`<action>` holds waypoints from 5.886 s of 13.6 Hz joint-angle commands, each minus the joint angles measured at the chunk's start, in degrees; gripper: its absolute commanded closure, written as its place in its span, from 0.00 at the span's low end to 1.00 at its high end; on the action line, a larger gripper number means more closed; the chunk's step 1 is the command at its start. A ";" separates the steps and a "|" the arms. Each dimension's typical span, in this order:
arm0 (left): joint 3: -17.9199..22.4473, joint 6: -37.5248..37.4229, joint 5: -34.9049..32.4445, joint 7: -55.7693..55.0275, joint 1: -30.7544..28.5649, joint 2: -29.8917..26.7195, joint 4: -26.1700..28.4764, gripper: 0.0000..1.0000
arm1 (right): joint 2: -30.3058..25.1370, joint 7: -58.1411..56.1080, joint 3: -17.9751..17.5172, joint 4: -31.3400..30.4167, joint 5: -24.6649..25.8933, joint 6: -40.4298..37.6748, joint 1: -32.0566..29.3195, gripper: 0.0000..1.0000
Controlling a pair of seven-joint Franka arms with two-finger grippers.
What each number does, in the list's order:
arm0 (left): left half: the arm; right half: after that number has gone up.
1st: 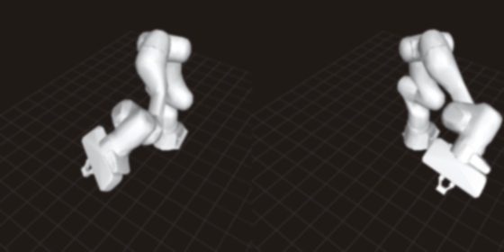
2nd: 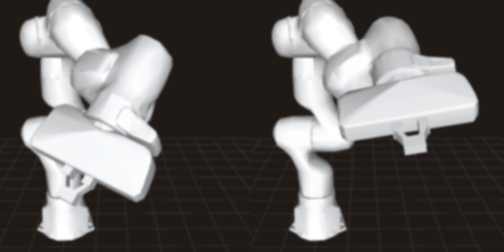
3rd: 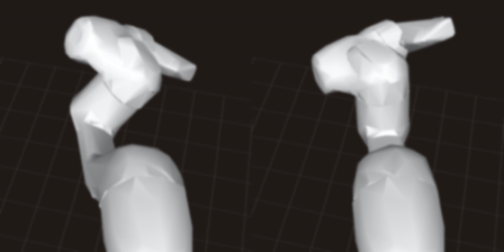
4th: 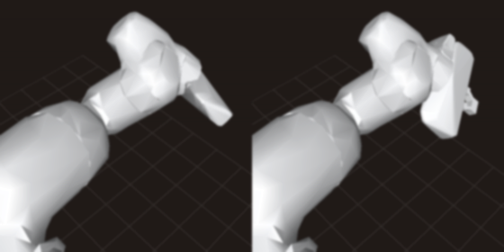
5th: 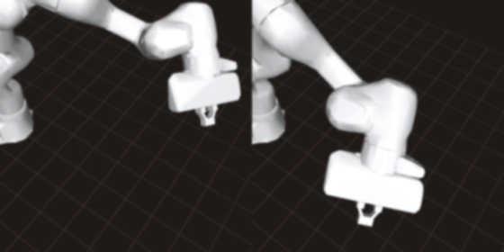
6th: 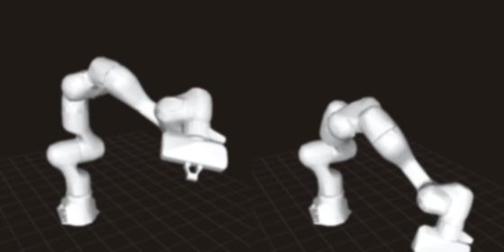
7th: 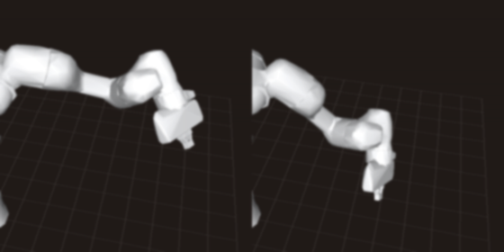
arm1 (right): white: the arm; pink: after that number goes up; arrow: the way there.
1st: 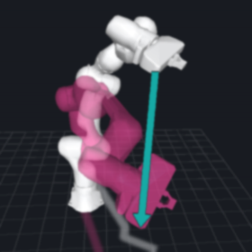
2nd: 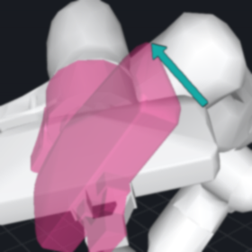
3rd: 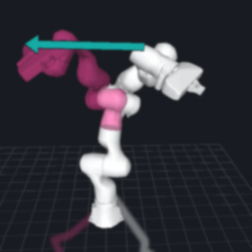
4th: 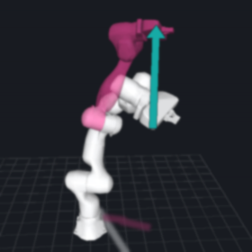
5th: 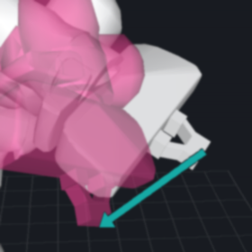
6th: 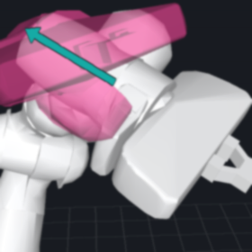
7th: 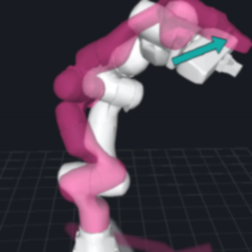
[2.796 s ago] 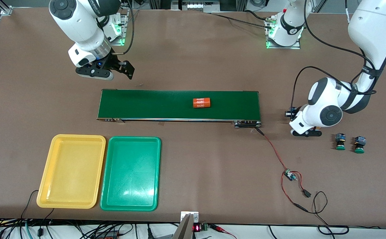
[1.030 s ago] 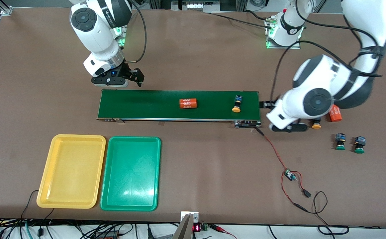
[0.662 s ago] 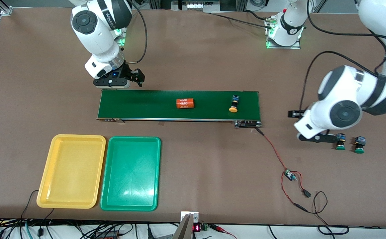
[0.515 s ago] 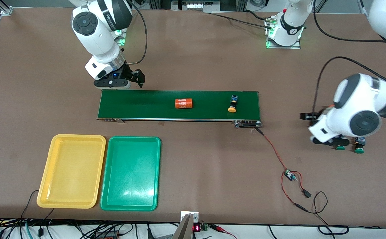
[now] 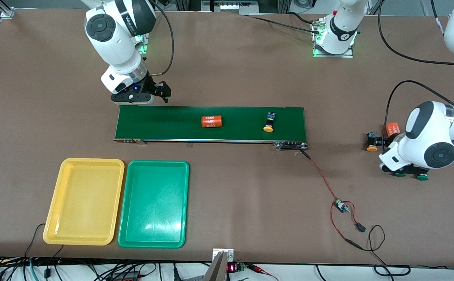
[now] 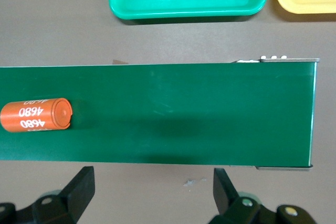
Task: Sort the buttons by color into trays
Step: 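Grasp another yellow button with the left gripper and carry it to the belt, then release the yellow button on the belt and withdraw the left gripper, then grasp a second orange cell with the left gripper while the right gripper hovers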
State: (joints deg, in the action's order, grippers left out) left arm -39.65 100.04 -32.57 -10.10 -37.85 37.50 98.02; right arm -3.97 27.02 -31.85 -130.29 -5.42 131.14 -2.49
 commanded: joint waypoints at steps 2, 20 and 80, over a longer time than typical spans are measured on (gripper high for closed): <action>-0.52 11.28 -1.79 2.81 -5.64 -1.64 9.09 0.00 | 1.33 0.31 -0.05 0.13 0.68 0.78 0.47 0.00; -13.76 8.37 -1.47 -1.65 -11.20 -1.82 11.24 0.81 | 10.73 8.31 0.03 0.13 7.43 10.80 4.87 0.00; 41.15 39.00 24.75 23.11 20.18 -11.22 25.20 0.51 | 16.71 14.38 0.39 4.52 12.28 10.19 6.27 0.00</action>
State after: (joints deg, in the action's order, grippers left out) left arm 1.32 138.04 -9.63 12.16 -17.75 26.08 122.88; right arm 12.24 39.83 -31.51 -126.58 5.52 141.29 3.45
